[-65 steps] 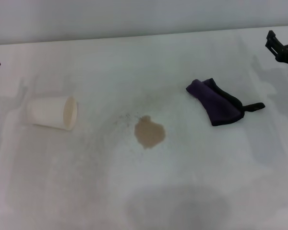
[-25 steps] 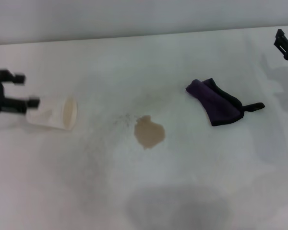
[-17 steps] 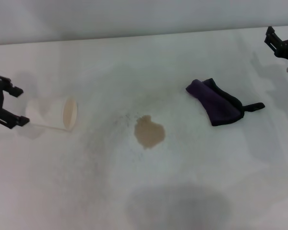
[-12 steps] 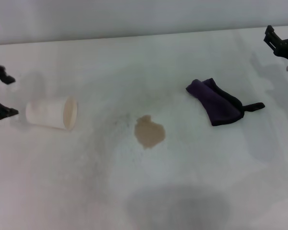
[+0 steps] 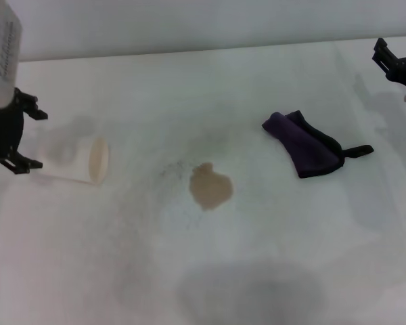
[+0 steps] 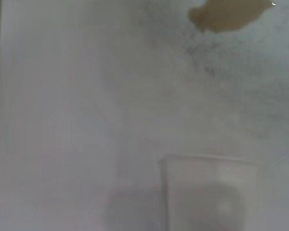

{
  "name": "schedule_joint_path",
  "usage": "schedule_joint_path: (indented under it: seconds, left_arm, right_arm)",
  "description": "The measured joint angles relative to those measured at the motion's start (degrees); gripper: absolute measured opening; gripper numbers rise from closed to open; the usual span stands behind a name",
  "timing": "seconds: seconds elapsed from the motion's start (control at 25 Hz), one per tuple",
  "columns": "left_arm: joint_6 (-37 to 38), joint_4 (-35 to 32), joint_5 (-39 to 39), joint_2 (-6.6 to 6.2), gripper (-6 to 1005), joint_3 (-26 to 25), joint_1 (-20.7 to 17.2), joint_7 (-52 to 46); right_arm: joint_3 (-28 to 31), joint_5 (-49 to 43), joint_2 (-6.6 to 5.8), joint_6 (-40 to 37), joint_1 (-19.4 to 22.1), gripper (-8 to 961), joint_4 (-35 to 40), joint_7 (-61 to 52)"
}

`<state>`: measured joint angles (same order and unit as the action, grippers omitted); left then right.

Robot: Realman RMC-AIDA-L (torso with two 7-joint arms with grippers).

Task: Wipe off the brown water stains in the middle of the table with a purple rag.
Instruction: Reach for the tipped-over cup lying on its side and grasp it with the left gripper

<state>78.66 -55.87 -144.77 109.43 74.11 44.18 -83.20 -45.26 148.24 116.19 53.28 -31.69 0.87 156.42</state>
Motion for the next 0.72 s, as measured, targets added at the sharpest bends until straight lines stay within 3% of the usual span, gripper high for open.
schedule_joint_path:
  seconds: [0.24, 0.44, 0.72]
  left_arm:
    - [-0.73, 0.00, -2.18, 2.74, 879, -0.39, -0.06, 1.78]
    - [-3.37, 1.21, -1.85, 4.15, 880, -0.59, -0.50, 3.43]
    - [-12.09, 5.40, -1.23, 6.48, 878, -0.67, -1.98, 6.23]
  right_arm:
    - [0.00, 0.58, 0.00, -0.02, -0.14, 818, 0.12, -0.03]
    - [0.00, 0.65, 0.00, -0.09, -0.22, 815, 0.22, -0.05]
    - [0.00, 0.65, 0.00, -0.13, -0.21, 811, -0.06, -0.06]
